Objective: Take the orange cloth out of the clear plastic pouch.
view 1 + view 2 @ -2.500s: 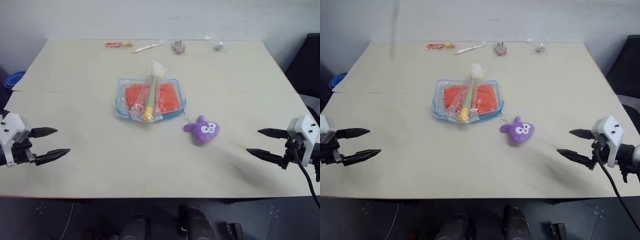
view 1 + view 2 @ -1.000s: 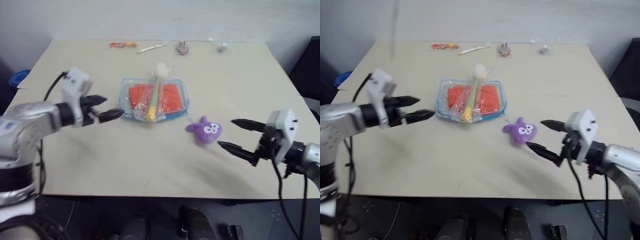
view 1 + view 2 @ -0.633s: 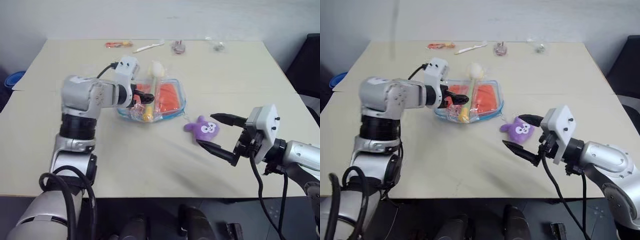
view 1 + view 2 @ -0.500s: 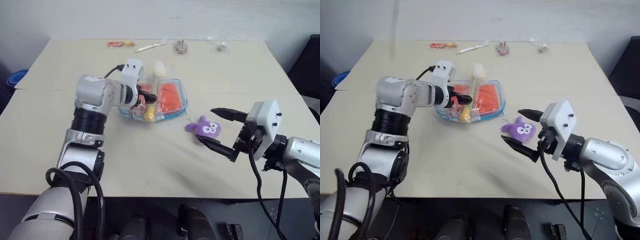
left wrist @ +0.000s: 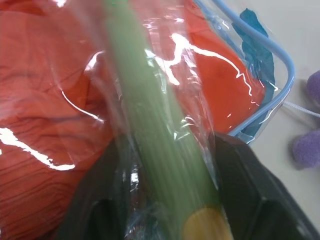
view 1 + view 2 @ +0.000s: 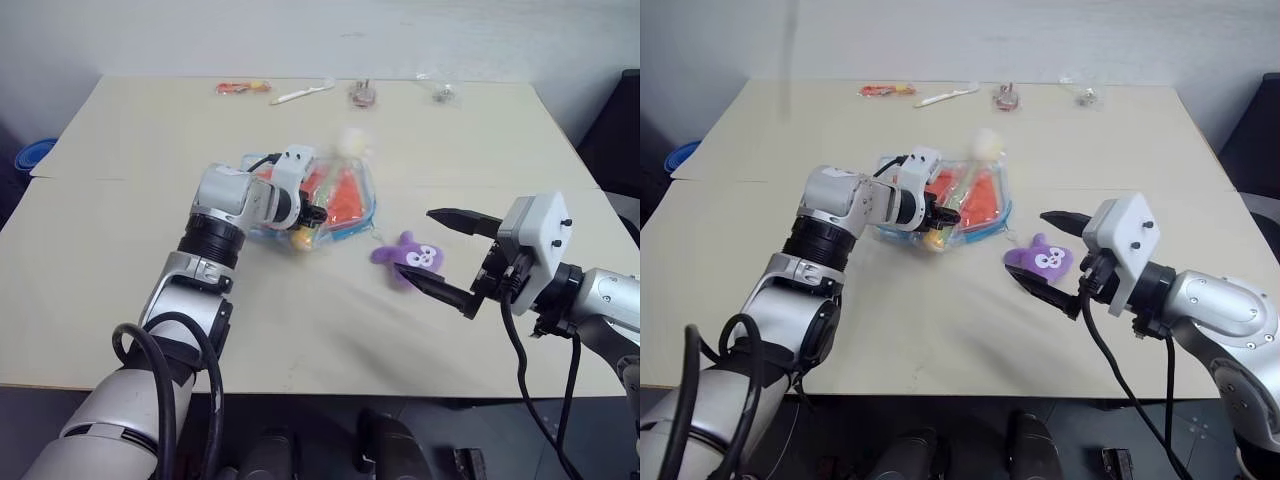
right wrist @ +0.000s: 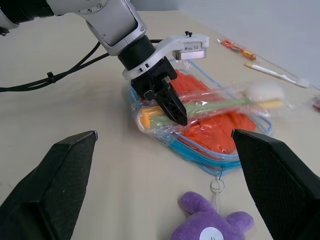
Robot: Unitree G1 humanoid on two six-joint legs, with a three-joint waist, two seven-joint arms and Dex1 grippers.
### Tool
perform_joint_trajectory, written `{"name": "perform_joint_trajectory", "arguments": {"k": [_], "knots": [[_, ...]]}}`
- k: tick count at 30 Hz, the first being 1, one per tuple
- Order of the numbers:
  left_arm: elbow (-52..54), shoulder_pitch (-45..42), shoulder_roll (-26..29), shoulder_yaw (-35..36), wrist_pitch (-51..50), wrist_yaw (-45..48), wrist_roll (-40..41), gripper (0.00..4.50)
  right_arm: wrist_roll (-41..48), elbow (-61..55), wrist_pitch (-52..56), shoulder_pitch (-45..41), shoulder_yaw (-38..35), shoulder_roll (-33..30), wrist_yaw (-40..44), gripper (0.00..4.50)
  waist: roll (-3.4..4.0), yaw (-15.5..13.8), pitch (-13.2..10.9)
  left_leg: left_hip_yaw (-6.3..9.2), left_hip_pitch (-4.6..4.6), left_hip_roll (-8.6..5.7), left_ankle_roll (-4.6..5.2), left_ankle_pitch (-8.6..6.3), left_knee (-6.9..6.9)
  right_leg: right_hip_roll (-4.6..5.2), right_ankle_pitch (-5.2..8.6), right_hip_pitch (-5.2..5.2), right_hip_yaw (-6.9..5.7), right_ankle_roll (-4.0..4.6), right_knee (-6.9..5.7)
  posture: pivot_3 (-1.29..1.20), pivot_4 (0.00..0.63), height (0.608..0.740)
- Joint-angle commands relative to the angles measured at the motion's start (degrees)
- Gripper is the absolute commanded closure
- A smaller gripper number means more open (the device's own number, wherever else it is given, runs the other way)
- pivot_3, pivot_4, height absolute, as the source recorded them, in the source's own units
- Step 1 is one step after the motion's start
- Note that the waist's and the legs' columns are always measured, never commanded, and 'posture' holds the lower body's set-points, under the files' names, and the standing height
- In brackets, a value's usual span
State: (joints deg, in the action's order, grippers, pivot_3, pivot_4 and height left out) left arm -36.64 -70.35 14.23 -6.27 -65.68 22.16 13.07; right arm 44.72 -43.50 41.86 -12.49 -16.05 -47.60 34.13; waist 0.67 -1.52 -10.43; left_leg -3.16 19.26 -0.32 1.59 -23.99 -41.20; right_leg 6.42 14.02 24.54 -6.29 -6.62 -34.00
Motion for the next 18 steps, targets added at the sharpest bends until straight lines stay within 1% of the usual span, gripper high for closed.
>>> {"name": "perform_joint_trajectory", "arguments": {"k": [1, 5, 7, 9, 11, 14, 18], "knots": [[3.61, 0.05, 3.24, 1.3, 1.21, -1.0, -1.98, 3.22, -0.02, -1.35, -0.78, -0.34, -0.59, -0.32, -0.63, 0.0, 0.0, 0.06, 0.0, 0.0, 0.0, 0.01, 0.0, 0.0, 0.01, 0.0, 0.0, 0.0, 0.0, 0.0, 0.0, 0.0, 0.15, 0.74], [7.62, 2.41, 11.82, 6.43, 5.67, -3.99, -3.83, 3.22, 0.18, -1.51, -0.95, -1.44, 1.7, 0.36, -0.29, 0.0, -0.02, 1.02, -0.01, -0.01, -0.02, 0.1, -0.02, 0.01, 0.04, -0.04, 0.0, 0.08, 0.03, 0.0, -0.04, 0.0, 0.15, 0.74], [9.22, 4.71, 16.79, 10.41, 5.9, -6.25, -4.35, 3.22, 0.23, -1.28, -1.21, -2.15, 3.08, 0.55, 0.38, 0.0, -0.02, 1.45, -0.01, 0.13, -0.05, 0.15, -0.07, 0.03, 0.12, -0.05, 0.0, 0.15, 0.05, 0.01, -0.06, 0.0, 0.15, 0.74], [10.5, 6.6, 19.75, 13.42, 5.72, -7.74, -4.35, 3.22, 0.2, -1.01, -1.56, -2.67, 4.08, 0.59, 1.04, 0.0, -0.02, 1.64, -0.01, 0.26, -0.04, 0.14, -0.08, 0.03, 0.15, -0.03, 0.0, 0.23, 0.05, 0.01, -0.07, 0.0, 0.15, 0.74], [12.25, 11.53, 25.29, 20.15, 3.18, -10.09, -4.58, 3.22, 1.17, 0.23, -2.05, -5.28, 6.68, 1.02, 3.58, 0.0, -0.02, 1.59, -0.01, 0.34, -0.02, 0.08, -0.07, 0.03, 0.13, 0.02, 0.0, 0.2, 0.03, 0.01, -0.06, 0.0, 0.15, 0.74], [15.04, 18.32, 31.05, 27.3, 0.39, -12.01, -4.95, 3.22, 1.49, 2.37, -2.55, -8.56, 9.69, 1.42, 7.2, 0.0, -0.04, 1.85, -0.03, 0.35, -0.03, 0.05, -0.07, 0.03, 0.1, 0.07, 0.0, 0.18, 0.04, 0.01, -0.05, 0.0, 0.15, 0.74], [20.36, 28.34, 35.65, 33.95, -3.5, -12.42, -4.82, 3.22, 0.05, 6.0, -3.89, -11.79, 12.61, 1.93, 10.97, 0.0, -0.24, 1.18, -0.09, 0.57, 0.03, 0.08, -0.07, 0.03, 0.03, 0.07, 0.0, 0.11, -0.12, 0.01, -0.05, 0.0, 0.15, 0.74]]}}
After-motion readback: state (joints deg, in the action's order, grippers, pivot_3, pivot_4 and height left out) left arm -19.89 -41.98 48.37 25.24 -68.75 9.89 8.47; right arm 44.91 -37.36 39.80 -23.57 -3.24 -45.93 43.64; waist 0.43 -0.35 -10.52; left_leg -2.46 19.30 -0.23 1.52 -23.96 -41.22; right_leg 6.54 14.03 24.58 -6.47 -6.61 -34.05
